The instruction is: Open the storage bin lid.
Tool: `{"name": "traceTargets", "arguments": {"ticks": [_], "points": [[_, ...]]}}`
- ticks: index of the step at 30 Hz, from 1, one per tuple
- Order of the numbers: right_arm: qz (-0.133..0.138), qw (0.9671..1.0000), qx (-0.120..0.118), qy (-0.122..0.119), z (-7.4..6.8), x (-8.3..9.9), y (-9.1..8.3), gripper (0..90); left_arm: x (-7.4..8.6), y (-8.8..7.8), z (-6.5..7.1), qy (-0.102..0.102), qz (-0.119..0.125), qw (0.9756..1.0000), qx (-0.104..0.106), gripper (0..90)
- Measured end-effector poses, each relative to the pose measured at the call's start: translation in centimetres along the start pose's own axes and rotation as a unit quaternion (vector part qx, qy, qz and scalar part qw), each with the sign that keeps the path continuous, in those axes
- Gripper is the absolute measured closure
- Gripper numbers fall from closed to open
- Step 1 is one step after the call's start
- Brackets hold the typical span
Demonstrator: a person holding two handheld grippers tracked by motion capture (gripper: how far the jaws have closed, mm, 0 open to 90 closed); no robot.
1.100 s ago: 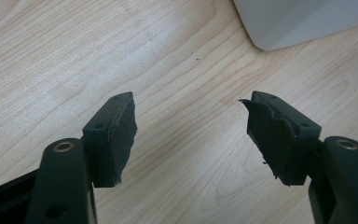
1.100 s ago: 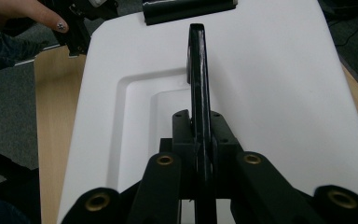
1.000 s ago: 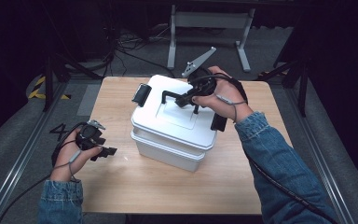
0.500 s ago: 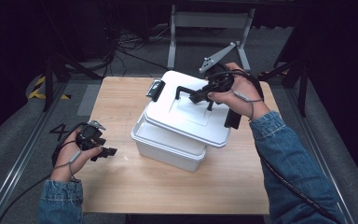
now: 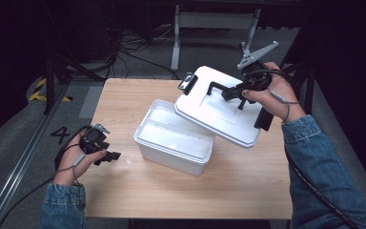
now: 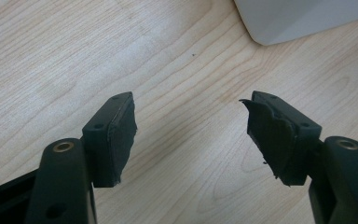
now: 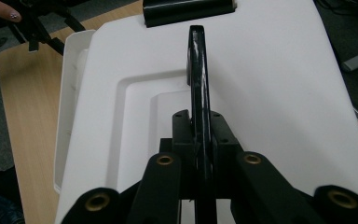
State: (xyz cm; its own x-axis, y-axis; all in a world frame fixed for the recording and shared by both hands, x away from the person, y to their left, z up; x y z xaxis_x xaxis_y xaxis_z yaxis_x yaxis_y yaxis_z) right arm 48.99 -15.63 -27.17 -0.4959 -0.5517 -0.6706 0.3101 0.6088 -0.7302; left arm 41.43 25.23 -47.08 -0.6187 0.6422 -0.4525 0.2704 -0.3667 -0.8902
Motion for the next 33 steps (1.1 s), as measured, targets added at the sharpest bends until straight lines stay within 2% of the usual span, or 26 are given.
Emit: {"name": "traceTargets", "arguments": {"ticks": [8, 17, 19, 20, 22, 24, 33], "points": [[0.006, 0.9993, 0.023, 0.029, 2.5, 1.6, -2.2, 84.7, 0.0, 0.1, 0.1, -0.001, -0.002, 1.0, 0.002, 33.5], [0.007, 0.9968, 0.047, 0.064, 5.5, 3.7, -4.1, 84.7, 0.0, 0.3, 0.2, -0.001, -0.006, 1.0, 0.004, 33.4], [0.009, 0.9962, 0.052, 0.069, 6.1, 4.0, -4.4, 84.7, -0.1, 0.3, 0.1, 0.005, -0.006, 1.0, 0.001, 33.4], [0.009, 0.9958, 0.055, 0.073, 6.4, 4.3, -4.5, 84.7, -0.1, 0.3, 0.3, 0.0, -0.007, 1.0, 0.005, 33.4], [0.01, 0.9952, 0.057, 0.079, 6.9, 4.7, -4.5, 84.7, -0.1, 0.3, 0.1, 0.004, -0.007, 1.0, 0.001, 33.3], [0.011, 0.9946, 0.058, 0.085, 7.4, 5.2, -4.3, 84.7, 0.0, 0.3, 0.2, 0.0, -0.009, 1.0, 0.003, 33.3], [-0.003, 0.9899, 0.076, 0.12, 10.5, 7.8, -2.3, 84.7, 0.0, 0.4, 0.1, 0.0, -0.009, 1.0, 0.003, 33.2]]}}
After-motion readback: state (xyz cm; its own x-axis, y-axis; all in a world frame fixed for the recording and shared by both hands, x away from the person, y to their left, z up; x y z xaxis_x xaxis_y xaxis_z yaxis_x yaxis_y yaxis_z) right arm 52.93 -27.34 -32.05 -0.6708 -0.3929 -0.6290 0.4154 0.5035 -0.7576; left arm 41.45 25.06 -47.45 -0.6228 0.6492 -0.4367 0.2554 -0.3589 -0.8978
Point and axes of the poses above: each handheld gripper's, and its own axes: y roughly forward along the jaws, x roughly out of its underside, z roughly to its right, the point moved 7 cm from there along y, roughly forward along the jaws, and after that the axes turned 9 degrees about y, right-handed, at the moved point
